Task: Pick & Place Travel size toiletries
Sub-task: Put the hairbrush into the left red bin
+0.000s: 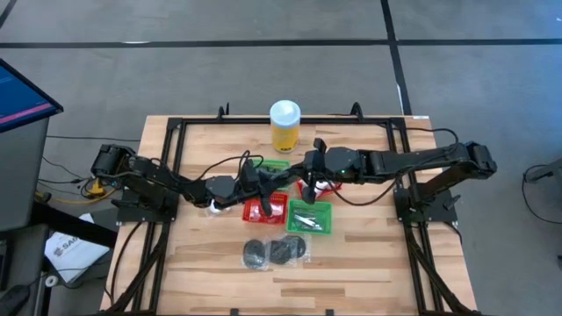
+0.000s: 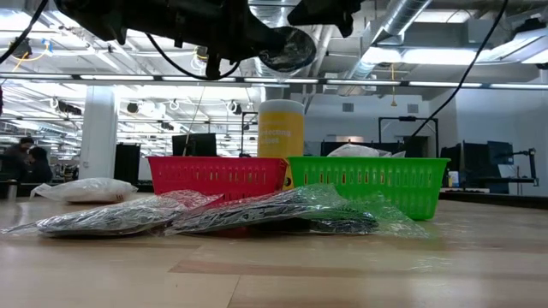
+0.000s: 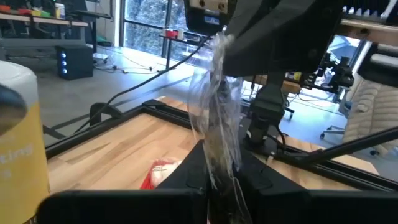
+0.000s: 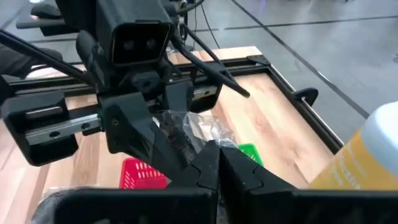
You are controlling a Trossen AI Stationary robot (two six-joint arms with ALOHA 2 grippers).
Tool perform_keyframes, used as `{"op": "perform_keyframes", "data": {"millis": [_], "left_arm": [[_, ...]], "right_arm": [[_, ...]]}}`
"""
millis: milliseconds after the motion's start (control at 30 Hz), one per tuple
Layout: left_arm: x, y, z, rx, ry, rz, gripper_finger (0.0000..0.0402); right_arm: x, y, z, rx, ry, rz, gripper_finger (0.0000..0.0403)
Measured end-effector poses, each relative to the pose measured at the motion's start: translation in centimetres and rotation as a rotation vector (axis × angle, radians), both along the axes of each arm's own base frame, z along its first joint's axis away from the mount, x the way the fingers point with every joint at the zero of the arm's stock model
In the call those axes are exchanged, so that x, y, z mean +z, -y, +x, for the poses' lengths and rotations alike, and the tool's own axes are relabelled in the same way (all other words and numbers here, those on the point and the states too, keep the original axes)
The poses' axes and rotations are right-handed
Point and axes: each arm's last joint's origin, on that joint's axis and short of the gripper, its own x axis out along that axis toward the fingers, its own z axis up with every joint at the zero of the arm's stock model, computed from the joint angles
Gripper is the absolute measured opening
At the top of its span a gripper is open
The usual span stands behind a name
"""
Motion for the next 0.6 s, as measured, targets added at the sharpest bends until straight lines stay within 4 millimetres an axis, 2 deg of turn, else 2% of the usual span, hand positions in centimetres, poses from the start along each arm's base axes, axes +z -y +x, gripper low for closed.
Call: {"op": "perform_keyframes", "data": {"millis": [300,500,600], "left_arm": [[-0.3,0.2,0.0,-0.005,-0.032,-0.009,0.0018],[-0.7,0.9,-0.4,-0.023,-0.093,-0.038,0.0018],[-0.3,1.2,-1.3,-0.031,-0.146,-0.068,0.0018]], "right_arm": [[-0.1,0.0,-0.5,0.014,-0.044,-0.029,0.0007],[-0.2,0.1,-1.2,0.014,-0.102,-0.035,0.0066],[-0.3,0.1,-1.5,0.017,-0.137,-0.041,0.0096]]}}
